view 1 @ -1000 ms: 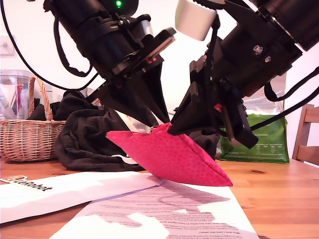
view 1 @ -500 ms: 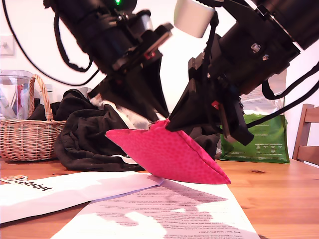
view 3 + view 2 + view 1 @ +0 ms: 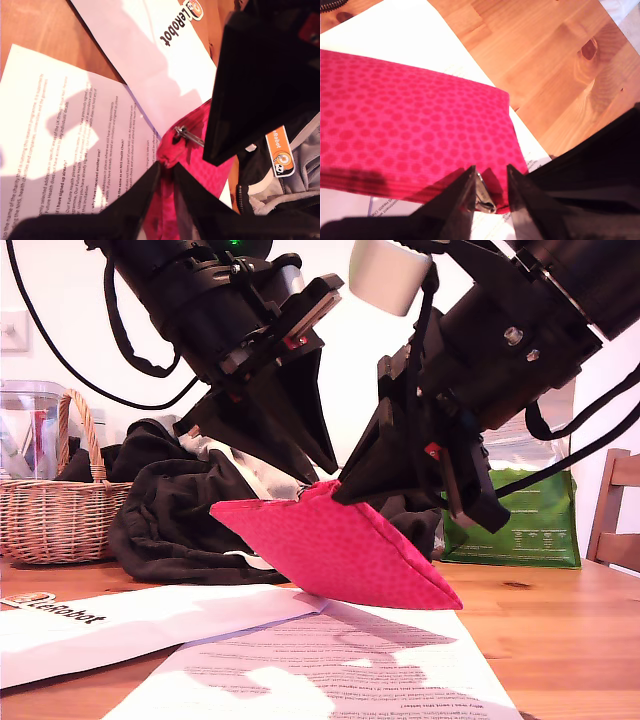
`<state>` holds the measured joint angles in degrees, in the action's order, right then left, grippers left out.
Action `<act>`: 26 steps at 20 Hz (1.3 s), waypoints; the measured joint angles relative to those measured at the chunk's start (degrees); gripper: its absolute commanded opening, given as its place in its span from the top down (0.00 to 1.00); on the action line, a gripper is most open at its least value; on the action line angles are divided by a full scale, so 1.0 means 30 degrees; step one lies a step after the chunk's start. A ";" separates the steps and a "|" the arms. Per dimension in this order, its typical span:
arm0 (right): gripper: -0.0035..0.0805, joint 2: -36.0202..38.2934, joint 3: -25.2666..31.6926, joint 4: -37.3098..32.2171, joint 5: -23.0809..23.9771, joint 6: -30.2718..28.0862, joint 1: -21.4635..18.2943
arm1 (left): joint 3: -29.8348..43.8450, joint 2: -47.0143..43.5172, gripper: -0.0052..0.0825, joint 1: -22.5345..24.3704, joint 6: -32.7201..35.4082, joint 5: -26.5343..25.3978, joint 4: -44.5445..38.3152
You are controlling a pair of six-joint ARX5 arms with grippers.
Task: Open the zipper in the zip bag in front of you
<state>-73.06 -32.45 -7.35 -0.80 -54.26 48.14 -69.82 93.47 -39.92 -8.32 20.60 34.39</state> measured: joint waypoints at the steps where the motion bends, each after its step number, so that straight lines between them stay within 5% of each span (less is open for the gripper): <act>1: 0.97 0.0000 0.0000 0.0051 -0.0022 0.0000 0.0000 | 0.0000 0.0000 0.75 0.0000 -0.0138 -0.0029 0.0044; 14: 0.97 0.0000 0.0007 -0.0240 -0.0029 0.0066 0.0109 | -0.0423 0.1144 0.75 0.0058 -0.0175 -0.0117 0.0546; 21: 0.97 0.0000 0.0007 -0.0240 -0.0044 0.0066 0.0124 | -0.0896 0.1144 0.96 0.0073 -0.0160 -0.0160 0.1486; 26: 0.97 0.0073 0.0007 -0.0379 -0.0029 0.0066 0.0117 | -0.1290 0.1144 0.97 0.0080 -0.0153 -0.0189 0.1814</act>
<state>-72.84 -32.42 -8.49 -0.89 -54.06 48.49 -73.69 96.90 -39.68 -8.78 20.03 39.83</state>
